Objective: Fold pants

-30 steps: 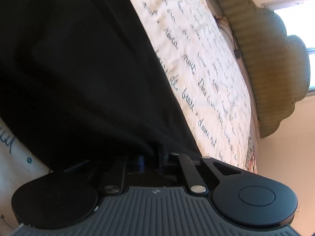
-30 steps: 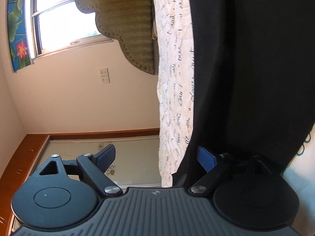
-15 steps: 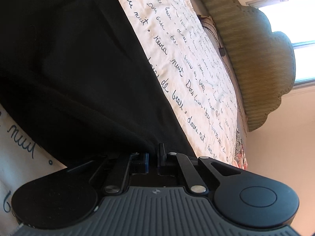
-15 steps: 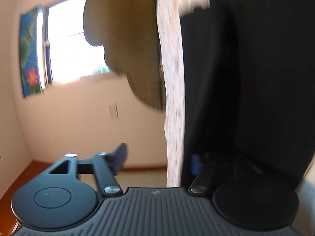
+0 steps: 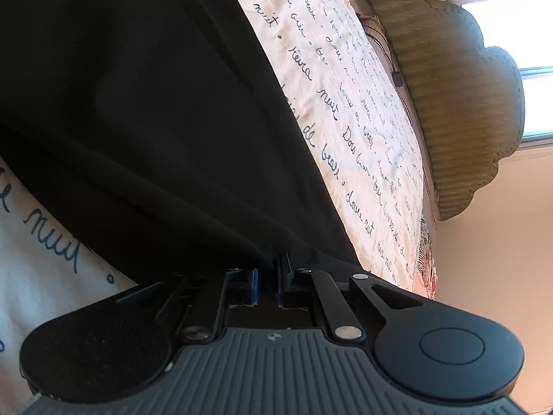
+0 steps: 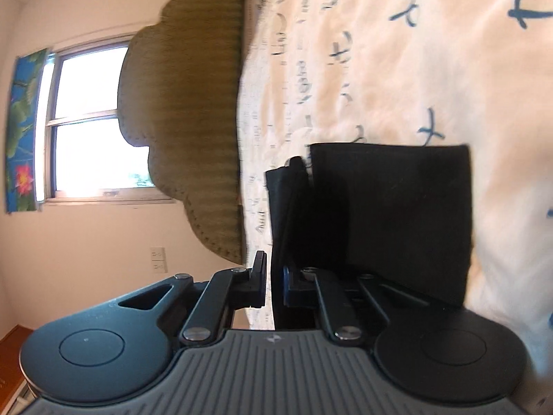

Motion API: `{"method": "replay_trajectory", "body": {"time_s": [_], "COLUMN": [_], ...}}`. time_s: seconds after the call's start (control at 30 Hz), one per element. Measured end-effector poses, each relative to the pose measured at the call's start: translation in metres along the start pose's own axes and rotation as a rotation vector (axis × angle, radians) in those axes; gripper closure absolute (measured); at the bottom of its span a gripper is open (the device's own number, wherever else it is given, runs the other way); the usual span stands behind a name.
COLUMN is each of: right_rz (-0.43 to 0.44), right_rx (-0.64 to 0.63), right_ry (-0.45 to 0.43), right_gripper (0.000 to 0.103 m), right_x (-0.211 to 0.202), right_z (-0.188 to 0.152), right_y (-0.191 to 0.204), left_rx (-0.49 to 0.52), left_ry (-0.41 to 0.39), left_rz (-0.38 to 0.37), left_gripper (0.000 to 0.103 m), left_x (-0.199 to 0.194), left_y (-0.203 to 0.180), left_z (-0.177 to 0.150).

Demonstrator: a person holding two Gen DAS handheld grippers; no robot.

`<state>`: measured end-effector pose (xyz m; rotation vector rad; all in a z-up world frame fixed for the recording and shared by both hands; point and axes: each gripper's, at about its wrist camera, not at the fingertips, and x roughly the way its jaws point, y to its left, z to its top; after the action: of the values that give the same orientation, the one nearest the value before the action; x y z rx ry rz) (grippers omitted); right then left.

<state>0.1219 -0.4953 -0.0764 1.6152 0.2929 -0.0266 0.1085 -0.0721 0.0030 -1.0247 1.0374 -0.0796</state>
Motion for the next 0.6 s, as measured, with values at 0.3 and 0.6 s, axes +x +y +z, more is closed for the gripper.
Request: {"method": "replay_trajectory", "body": {"time_s": [0.3,0.6], "right_rz": [-0.019,-0.231], "right_rx": [-0.007,-0.292], "right_ry": [-0.010,-0.078], "right_gripper": [0.094,0.101], "right_x": [0.012,0.006], "right_z": [0.020,0.020], "right_y": [0.003,0.032], "left_rx": [-0.006,-0.004], "left_ry": [-0.006,-0.025], "left_rz": [0.005,0.027], "left_gripper": [0.087,0.086], "left_x": [-0.005,-0.007], "left_y": [0.004,0.005], "left_z": [-0.001,-0.003]}}
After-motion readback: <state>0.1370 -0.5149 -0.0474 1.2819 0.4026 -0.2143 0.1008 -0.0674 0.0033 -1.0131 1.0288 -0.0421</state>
